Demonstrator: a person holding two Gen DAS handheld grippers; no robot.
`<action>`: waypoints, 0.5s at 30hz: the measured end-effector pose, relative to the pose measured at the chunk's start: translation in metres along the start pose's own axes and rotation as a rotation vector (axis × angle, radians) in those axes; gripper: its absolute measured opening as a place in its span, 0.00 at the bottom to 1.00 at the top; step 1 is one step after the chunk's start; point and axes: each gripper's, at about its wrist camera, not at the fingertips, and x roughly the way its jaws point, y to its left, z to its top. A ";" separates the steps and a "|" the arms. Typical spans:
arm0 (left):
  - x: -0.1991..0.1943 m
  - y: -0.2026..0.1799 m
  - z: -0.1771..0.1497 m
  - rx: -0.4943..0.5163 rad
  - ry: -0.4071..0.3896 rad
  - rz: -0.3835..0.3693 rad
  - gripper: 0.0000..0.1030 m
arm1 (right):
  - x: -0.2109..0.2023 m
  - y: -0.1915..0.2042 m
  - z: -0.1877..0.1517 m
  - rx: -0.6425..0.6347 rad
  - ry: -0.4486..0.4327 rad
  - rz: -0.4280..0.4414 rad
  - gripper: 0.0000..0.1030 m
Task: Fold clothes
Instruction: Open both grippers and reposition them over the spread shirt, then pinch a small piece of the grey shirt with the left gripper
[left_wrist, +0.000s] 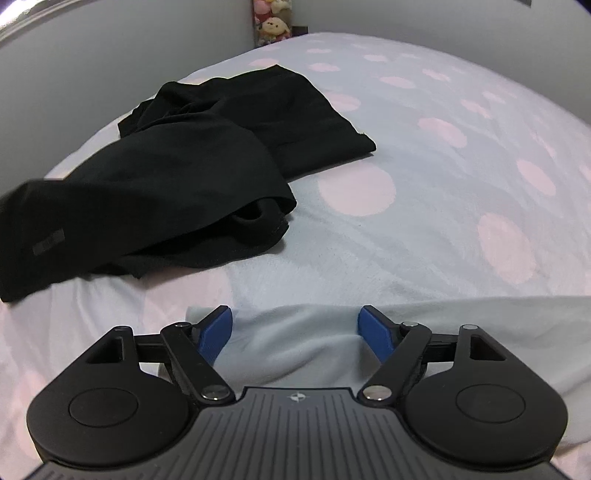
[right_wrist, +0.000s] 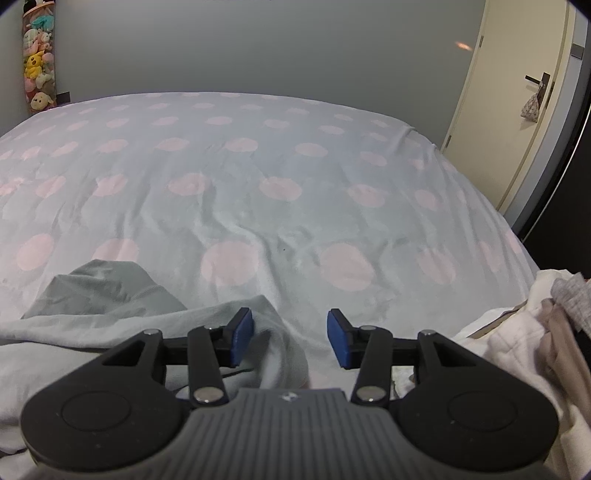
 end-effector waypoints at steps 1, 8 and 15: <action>0.000 -0.001 -0.001 0.004 -0.004 0.002 0.73 | 0.001 -0.001 -0.001 0.000 0.002 0.001 0.48; 0.001 -0.013 -0.001 0.055 -0.022 0.010 0.53 | 0.006 -0.012 -0.002 0.031 0.017 -0.002 0.52; -0.007 -0.043 0.001 0.194 -0.063 0.047 0.06 | 0.005 -0.034 -0.001 0.079 0.020 -0.011 0.52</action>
